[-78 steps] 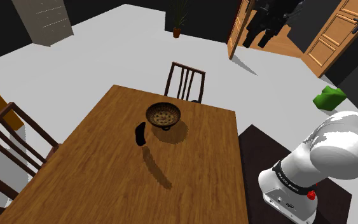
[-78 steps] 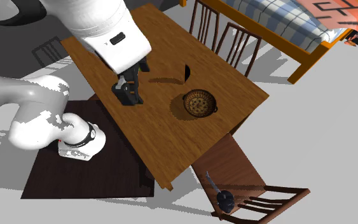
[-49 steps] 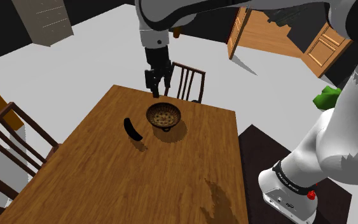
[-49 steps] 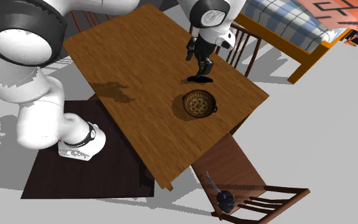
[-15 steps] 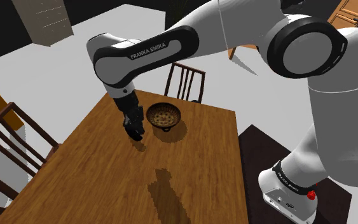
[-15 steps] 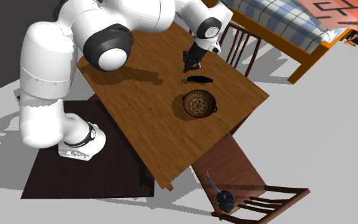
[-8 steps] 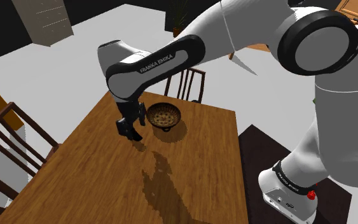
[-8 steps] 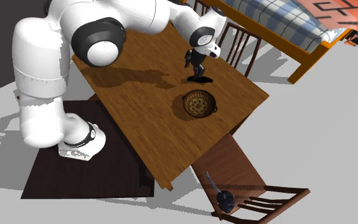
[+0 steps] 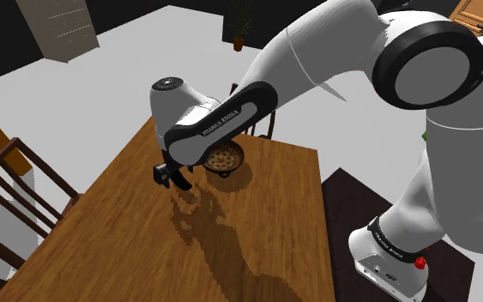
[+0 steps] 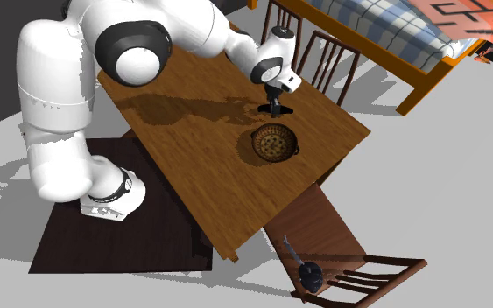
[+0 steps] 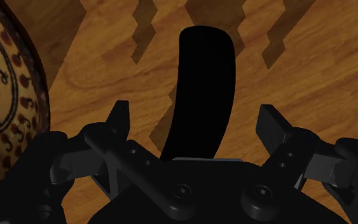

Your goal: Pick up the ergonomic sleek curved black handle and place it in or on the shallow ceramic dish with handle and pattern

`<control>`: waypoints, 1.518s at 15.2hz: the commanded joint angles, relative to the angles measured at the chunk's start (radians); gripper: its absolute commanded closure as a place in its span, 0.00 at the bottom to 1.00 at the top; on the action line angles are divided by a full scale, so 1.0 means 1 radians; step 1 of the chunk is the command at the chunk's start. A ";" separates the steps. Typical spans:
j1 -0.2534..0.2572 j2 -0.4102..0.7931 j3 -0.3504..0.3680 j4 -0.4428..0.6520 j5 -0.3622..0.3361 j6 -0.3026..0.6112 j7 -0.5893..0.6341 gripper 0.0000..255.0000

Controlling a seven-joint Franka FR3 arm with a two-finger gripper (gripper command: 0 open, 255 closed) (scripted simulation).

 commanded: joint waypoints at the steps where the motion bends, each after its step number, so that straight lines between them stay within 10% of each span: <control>1: 0.001 0.021 -0.003 0.000 -0.002 0.024 0.003 0.00; 11: 0.002 0.036 -0.004 0.002 -0.003 0.037 0.004 0.00; 12: 0.002 0.036 -0.004 0.002 -0.003 0.037 0.004 1.00; 23: 0.001 0.016 -0.003 0.000 -0.002 0.020 0.003 1.00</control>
